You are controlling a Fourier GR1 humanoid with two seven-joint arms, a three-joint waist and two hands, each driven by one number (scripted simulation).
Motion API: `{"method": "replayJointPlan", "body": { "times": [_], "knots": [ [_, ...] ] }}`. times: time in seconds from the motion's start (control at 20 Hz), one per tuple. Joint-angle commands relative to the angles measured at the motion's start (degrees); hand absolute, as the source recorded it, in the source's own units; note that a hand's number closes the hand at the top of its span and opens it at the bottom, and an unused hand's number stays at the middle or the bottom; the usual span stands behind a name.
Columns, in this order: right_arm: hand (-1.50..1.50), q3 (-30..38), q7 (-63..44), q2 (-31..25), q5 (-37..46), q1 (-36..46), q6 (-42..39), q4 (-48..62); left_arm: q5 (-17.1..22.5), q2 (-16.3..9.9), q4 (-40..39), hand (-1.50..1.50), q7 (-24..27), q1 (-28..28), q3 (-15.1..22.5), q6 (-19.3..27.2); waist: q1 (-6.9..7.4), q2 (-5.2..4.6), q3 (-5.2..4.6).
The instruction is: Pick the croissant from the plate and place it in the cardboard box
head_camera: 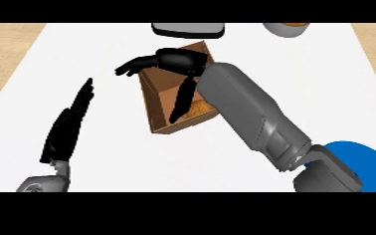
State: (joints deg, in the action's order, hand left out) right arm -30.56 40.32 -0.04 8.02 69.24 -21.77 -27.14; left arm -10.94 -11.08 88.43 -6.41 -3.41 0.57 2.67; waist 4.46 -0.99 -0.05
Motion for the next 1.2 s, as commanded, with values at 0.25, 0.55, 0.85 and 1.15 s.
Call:
{"method": "replayJointPlan", "body": {
  "times": [0.25, 0.55, 0.85, 1.15],
  "knots": [
    [-1.5, 13.82, -6.8, 0.04, -17.36, 6.86, -10.39, 9.7, -1.07, 1.35, -0.62, 0.0, 1.2, 0.27, 1.0, 0.89, 0.31, -0.41, 0.0],
    [-1.5, 20.52, -9.84, -8.05, -20.59, 11.83, -10.4, 17.13, 0.07, 0.16, 0.32, 0.0, -0.2, -1.49, 0.15, -0.64, 1.05, -1.56, 0.01],
    [-1.5, 22.53, -8.69, -14.59, -21.71, 10.88, -13.25, 20.22, -1.31, 1.08, 0.95, 0.0, 0.71, -1.52, 1.63, 0.15, 3.1, -2.87, 0.13],
    [-1.5, 22.39, -9.46, -19.34, -21.17, 12.63, -16.69, 19.79, -0.42, 1.35, 0.42, 0.0, 0.75, -3.87, 1.48, -0.55, 4.73, -4.0, 0.18]
  ]
}}
